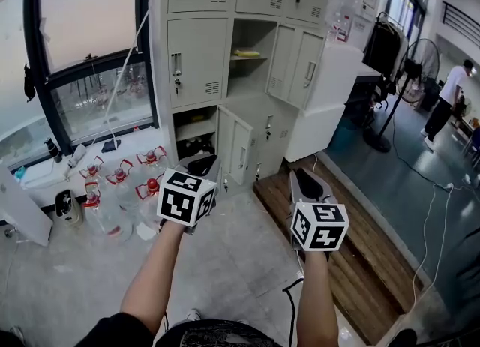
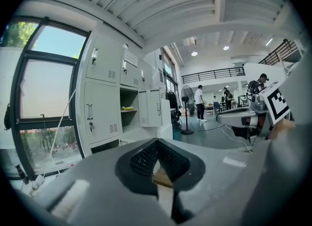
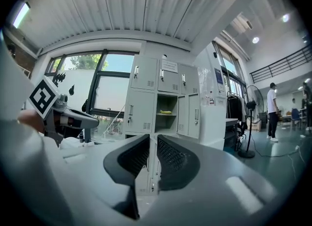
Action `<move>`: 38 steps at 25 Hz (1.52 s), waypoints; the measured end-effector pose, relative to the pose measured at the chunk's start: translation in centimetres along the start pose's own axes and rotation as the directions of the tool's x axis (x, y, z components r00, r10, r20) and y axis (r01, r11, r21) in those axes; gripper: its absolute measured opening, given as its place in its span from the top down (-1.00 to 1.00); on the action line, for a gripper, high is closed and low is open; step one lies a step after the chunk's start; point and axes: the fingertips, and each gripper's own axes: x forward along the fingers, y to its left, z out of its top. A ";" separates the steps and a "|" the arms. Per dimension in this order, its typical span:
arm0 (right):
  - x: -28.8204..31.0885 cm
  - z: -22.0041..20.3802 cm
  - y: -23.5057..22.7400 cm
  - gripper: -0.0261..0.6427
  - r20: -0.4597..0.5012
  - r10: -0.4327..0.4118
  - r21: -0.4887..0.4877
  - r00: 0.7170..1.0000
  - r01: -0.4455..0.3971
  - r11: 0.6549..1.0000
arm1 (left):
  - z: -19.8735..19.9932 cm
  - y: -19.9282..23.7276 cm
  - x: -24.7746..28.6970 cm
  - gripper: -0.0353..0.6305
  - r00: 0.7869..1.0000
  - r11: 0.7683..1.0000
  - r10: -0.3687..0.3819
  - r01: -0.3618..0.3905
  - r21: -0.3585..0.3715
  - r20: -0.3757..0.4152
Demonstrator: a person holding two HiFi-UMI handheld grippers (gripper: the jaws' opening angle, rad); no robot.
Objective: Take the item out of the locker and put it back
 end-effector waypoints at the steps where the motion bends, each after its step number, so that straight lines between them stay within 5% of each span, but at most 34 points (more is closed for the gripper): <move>1: 0.0 -0.1 -0.1 0.69 0.000 0.003 0.001 1.000 -0.003 1.000 | -0.1 -0.1 0.0 0.89 1.000 1.000 0.002 -0.002 -0.001 -0.002; 23: -1.2 -1.1 -5.8 0.28 0.009 0.113 0.031 0.994 -0.113 0.993 | 1.7 -5.8 3.8 0.89 0.999 0.999 0.047 -0.046 0.021 0.000; 38: 4.8 -1.0 -7.3 0.10 0.009 0.168 0.027 0.986 -0.168 0.985 | 1.7 -2.4 8.8 0.89 0.996 0.996 0.093 -0.092 0.017 -0.013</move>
